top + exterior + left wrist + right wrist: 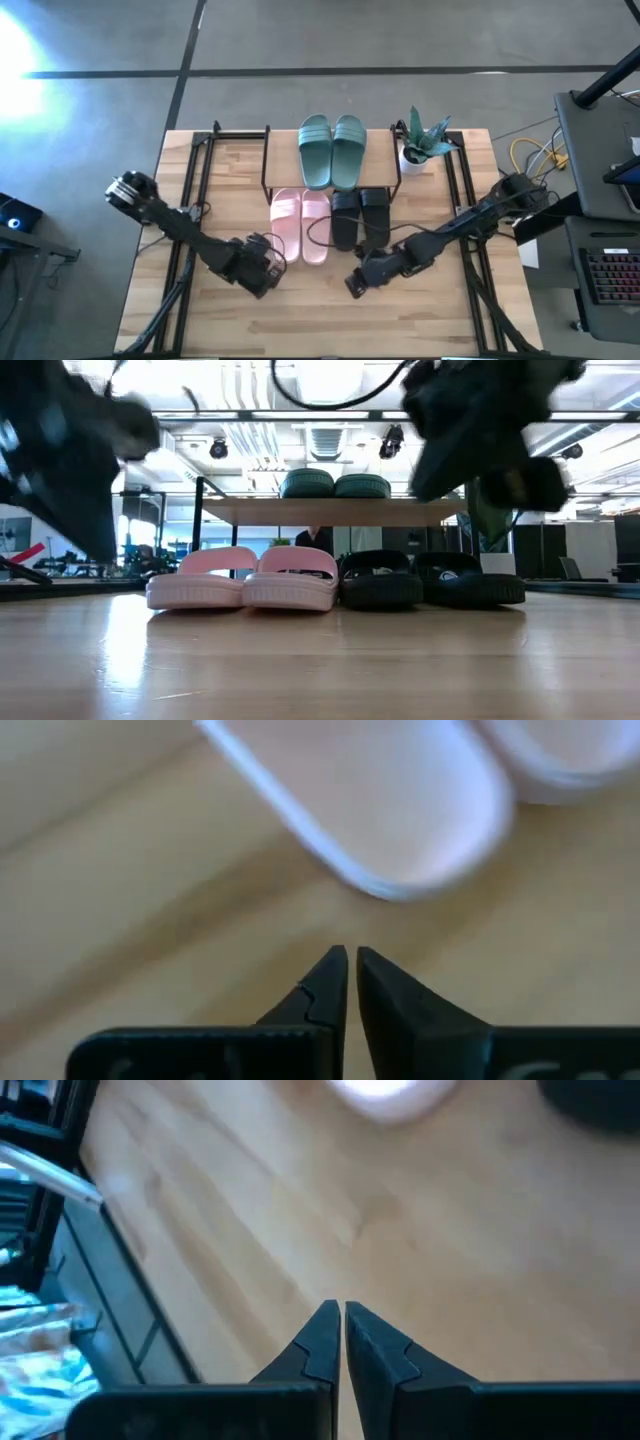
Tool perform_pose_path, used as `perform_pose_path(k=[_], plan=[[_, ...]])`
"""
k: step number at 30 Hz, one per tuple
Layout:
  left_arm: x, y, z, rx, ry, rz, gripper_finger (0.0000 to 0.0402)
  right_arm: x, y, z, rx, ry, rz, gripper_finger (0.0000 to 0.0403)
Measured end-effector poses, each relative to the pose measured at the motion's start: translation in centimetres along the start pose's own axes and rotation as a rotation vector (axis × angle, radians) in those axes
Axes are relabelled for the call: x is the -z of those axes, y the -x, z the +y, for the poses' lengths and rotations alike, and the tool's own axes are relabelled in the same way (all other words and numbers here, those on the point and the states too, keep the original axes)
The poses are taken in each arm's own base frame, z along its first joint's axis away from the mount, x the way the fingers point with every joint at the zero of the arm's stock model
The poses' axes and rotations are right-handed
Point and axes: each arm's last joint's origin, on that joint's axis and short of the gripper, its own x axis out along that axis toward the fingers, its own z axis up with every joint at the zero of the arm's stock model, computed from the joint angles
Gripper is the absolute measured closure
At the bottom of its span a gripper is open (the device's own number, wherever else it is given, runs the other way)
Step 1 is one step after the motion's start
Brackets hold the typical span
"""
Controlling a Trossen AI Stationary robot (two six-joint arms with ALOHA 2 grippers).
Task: Pick and place slides into the shelf
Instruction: Adjust the slides under the shelf
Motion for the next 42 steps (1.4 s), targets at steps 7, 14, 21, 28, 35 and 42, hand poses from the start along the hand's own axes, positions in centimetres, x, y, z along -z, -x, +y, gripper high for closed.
perform_pose_path(k=[7,14,21,28,35,42], plan=[[0.5,1.3,-0.3,0.327,0.079,-0.019,0.0389,-2.7,-2.4,-0.3,-0.069,-0.013,-0.055,0.0390],[1.7,-3.5,0.3,0.375,0.109,-0.022,0.0389,-3.4,-2.1,-0.1,-0.079,0.009,-0.099,0.0390],[0.8,-5.4,1.0,0.273,0.126,-0.110,0.0389,-3.5,-1.7,0.1,-0.092,0.000,-0.107,0.0390],[-1.2,-5.6,3.0,0.065,0.132,-0.275,0.0389,-3.4,-1.6,0.2,-0.094,-0.051,-0.133,0.0390],[-2.4,-4.8,3.3,0.040,0.151,-0.313,0.0389,-3.2,-1.6,0.3,-0.100,-0.076,-0.112,0.0390],[-1.5,-2.0,1.3,0.252,0.053,-0.306,0.0389,-3.1,-1.7,0.4,-0.123,-0.066,-0.075,0.0390]])
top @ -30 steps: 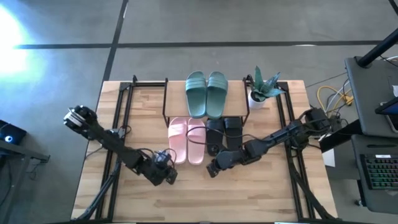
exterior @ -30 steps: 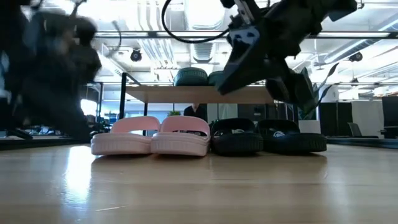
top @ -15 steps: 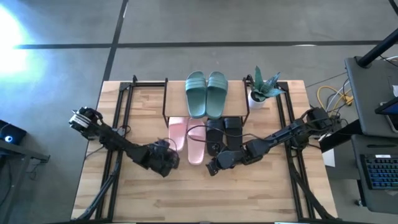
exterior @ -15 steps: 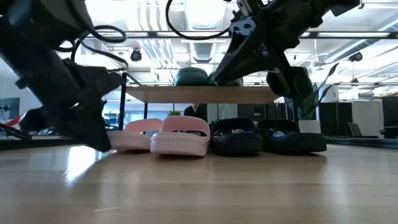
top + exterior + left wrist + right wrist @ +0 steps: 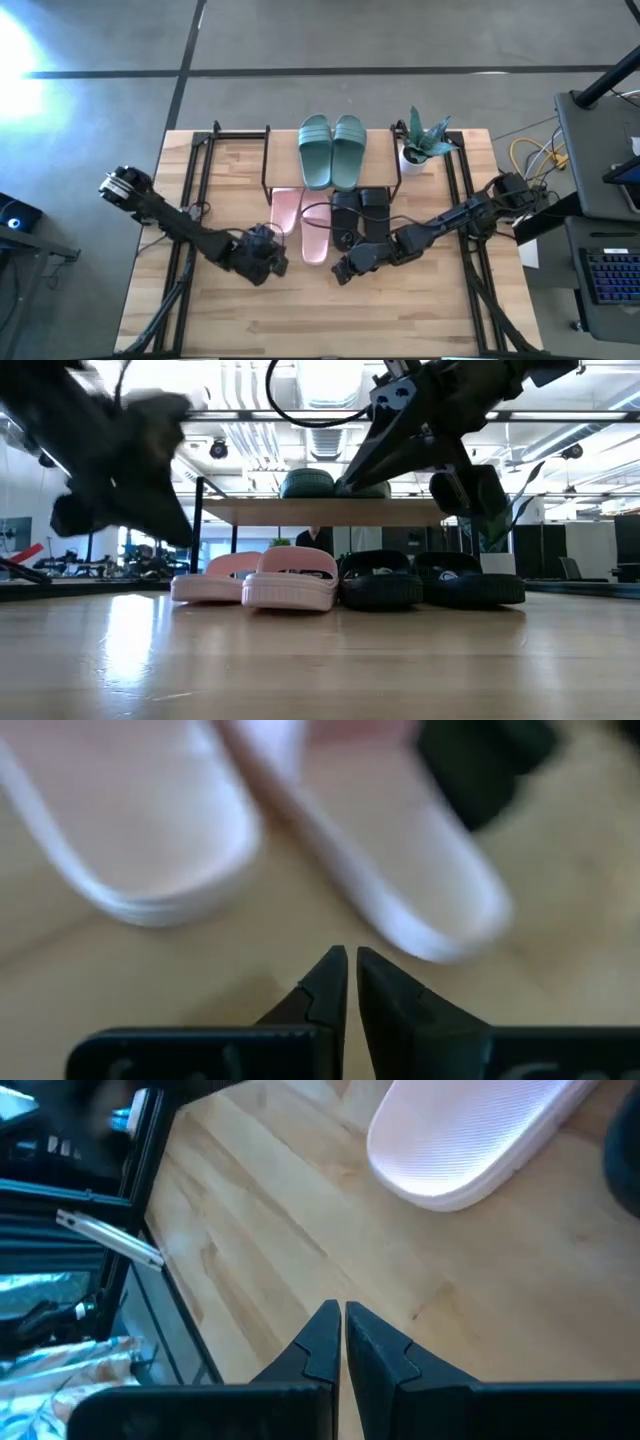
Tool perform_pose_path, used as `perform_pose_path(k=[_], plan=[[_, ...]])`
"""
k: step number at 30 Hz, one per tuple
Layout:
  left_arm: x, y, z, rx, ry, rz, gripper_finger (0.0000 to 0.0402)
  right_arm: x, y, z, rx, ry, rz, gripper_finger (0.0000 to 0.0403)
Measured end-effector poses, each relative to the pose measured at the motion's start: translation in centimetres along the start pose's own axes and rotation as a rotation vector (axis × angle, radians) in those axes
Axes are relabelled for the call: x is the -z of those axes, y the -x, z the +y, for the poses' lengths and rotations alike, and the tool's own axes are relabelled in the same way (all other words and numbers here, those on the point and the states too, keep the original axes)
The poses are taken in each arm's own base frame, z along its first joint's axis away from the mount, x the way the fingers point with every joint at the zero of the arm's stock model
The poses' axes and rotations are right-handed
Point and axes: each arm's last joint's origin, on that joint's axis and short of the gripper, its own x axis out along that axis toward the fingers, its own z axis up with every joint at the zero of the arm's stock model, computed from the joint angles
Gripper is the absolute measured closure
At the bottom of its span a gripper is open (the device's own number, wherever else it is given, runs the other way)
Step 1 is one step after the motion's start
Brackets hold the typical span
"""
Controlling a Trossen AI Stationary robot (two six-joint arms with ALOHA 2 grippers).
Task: Pick and place slides into the shelf
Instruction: Adjust the slides under the shelf
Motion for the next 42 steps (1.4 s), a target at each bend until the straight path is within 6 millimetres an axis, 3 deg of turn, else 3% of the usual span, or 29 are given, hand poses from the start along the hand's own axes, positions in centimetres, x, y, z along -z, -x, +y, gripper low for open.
perform_pose_path(k=[4,9,13,23,33,35,39,42], plan=[[0.8,1.7,-1.2,0.110,-0.046,0.042,0.0389,0.2,-1.1,-0.3,-0.012,0.026,0.006,0.0390],[2.4,3.0,-1.5,0.168,-0.074,0.093,0.0389,0.9,-4.0,-1.2,-0.045,0.031,0.008,0.0390],[3.1,2.9,-1.5,0.164,-0.032,0.108,0.0389,1.0,-5.8,-1.2,-0.090,0.057,-0.015,0.0390],[3.2,2.9,-1.9,0.194,-0.005,0.104,0.0389,-0.3,-10.1,-1.7,0.016,0.249,-0.082,0.0390],[3.3,2.8,-1.9,0.192,-0.015,0.103,0.0389,-4.9,-9.3,-1.3,0.405,0.483,-0.373,0.0390],[3.3,2.8,-1.9,0.192,-0.016,0.102,0.0389,-6.0,-9.3,-1.0,0.392,0.488,-0.361,0.0390],[3.3,2.7,-1.7,0.186,-0.019,0.100,0.0389,-8.3,-9.3,0.3,0.174,0.478,-0.115,0.0390],[3.4,2.6,-1.6,0.180,-0.022,0.096,0.0389,-8.5,-8.4,1.2,0.096,0.482,-0.003,0.0390]])
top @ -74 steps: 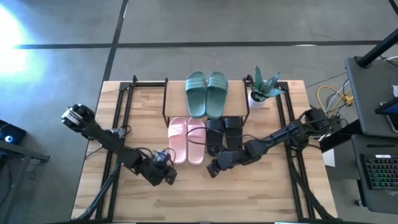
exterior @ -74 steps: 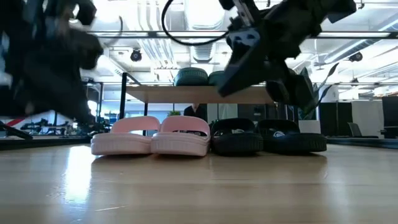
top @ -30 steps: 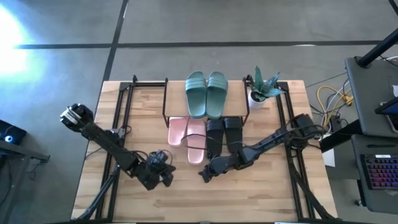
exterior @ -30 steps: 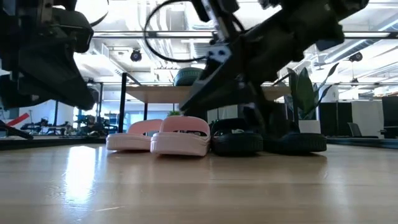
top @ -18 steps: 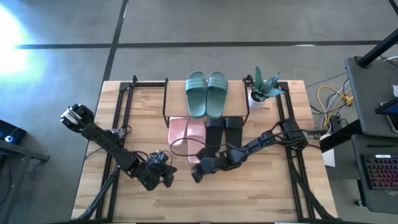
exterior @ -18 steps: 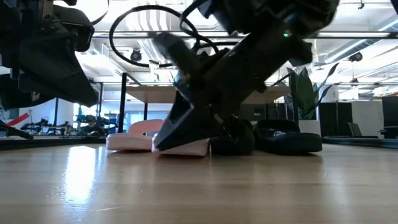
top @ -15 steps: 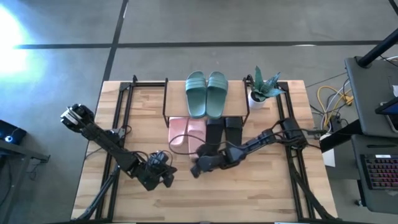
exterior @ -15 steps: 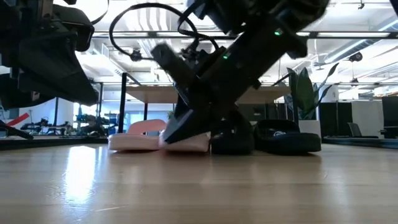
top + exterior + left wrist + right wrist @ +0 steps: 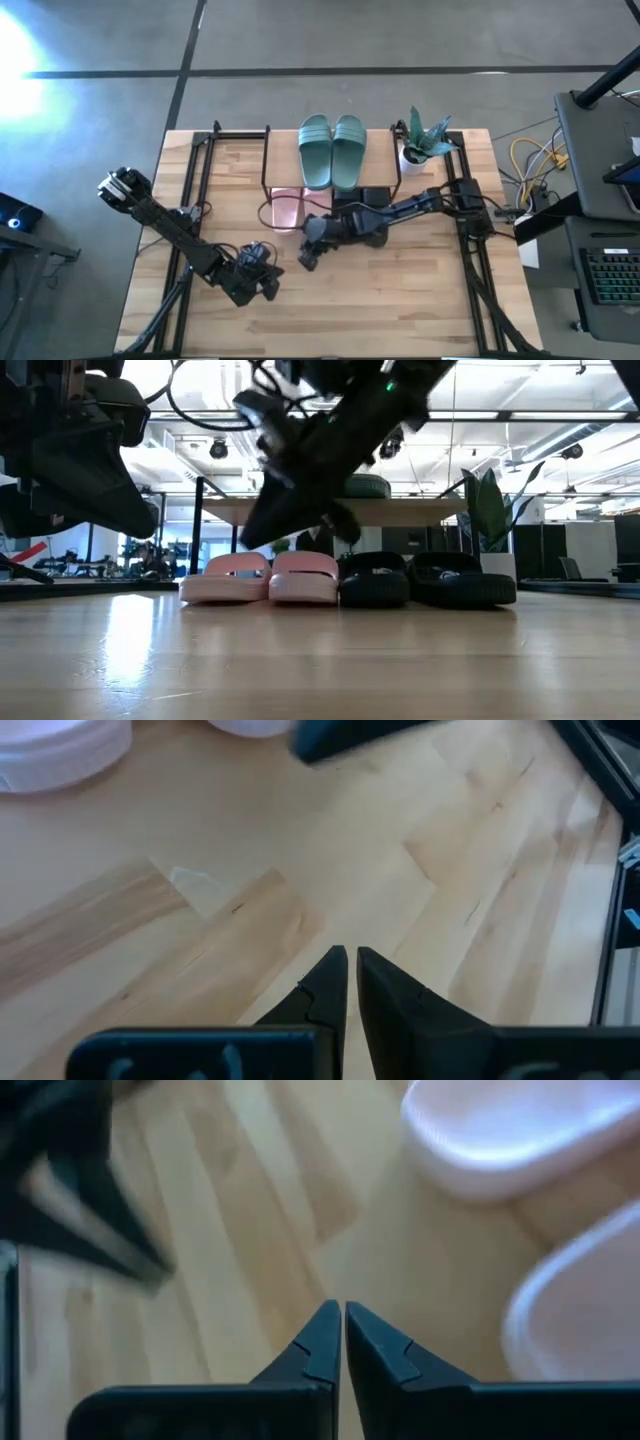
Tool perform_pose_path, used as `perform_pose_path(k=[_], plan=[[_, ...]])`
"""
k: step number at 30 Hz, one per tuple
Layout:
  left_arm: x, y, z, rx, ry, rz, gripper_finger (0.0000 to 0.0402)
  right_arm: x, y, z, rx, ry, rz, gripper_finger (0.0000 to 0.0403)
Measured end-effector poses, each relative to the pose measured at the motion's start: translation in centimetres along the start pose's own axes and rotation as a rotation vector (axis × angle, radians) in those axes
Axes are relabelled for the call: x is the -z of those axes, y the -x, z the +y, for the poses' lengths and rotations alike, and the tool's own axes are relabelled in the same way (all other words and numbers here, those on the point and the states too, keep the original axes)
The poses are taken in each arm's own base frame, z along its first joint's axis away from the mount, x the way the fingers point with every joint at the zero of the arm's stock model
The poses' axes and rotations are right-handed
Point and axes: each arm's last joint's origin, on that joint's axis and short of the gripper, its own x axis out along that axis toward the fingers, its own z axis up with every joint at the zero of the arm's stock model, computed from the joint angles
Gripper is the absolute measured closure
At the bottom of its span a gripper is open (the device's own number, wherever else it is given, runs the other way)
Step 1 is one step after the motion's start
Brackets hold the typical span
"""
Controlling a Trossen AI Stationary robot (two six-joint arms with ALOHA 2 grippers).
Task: Pick and place slides into the shelf
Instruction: Adjust the slides under the shelf
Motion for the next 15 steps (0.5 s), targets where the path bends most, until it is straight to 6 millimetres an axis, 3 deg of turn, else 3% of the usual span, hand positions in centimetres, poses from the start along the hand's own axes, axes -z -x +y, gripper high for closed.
perform_pose_path(k=[6,9,15], plan=[[-0.1,0.0,0.1,-0.009,-0.002,-0.039,0.0389,2.2,3.6,0.6,0.202,0.071,0.138,0.0390],[-0.2,0.0,0.1,-0.013,-0.002,-0.065,0.0389,4.0,5.4,0.0,0.355,0.117,0.207,0.0390],[-0.3,-0.1,0.1,-0.016,0.002,-0.073,0.0389,7.2,7.9,-1.4,0.455,0.125,0.309,0.0390]])
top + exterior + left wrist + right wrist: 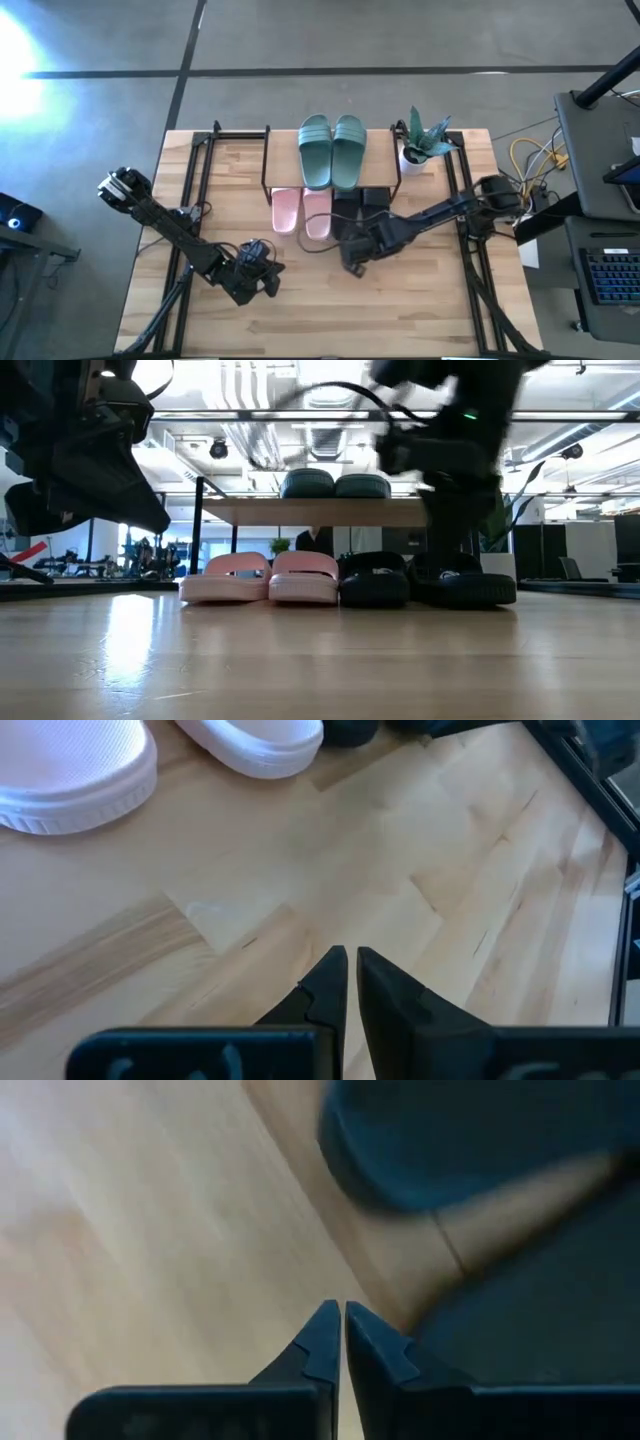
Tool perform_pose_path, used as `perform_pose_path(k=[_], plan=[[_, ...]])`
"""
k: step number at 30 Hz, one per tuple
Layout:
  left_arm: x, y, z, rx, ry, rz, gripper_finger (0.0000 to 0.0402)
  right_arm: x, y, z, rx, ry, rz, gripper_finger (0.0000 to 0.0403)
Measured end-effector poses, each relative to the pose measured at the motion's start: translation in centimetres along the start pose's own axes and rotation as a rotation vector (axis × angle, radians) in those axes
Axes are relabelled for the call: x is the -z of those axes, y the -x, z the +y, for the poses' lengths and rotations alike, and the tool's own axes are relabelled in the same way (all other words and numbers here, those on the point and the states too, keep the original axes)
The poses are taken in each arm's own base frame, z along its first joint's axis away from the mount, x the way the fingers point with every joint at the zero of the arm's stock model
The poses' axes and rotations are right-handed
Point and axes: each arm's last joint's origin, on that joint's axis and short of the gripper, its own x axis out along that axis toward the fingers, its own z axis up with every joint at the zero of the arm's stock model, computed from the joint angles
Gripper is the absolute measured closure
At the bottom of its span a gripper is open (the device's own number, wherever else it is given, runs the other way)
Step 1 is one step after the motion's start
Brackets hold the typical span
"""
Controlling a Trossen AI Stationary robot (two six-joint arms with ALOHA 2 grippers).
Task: Pick and place slides into the shelf
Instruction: Adjust the slides under the shelf
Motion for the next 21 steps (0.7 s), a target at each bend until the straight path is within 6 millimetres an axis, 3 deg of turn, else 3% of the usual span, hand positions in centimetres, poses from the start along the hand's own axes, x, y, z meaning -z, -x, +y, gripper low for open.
perform_pose_path(k=[10,15,21], plan=[[0.0,-0.1,-0.1,0.015,0.017,-0.005,0.0389,5.7,0.0,-3.3,0.033,-0.026,0.075,0.0390],[0.0,-0.1,0.2,0.007,0.020,-0.007,0.0389,6.4,-0.9,-4.9,0.030,-0.048,0.043,0.0390],[-0.3,-0.3,0.1,0.014,0.039,-0.020,0.0389,5.4,-1.9,-6.5,0.102,-0.117,-0.052,0.0390]])
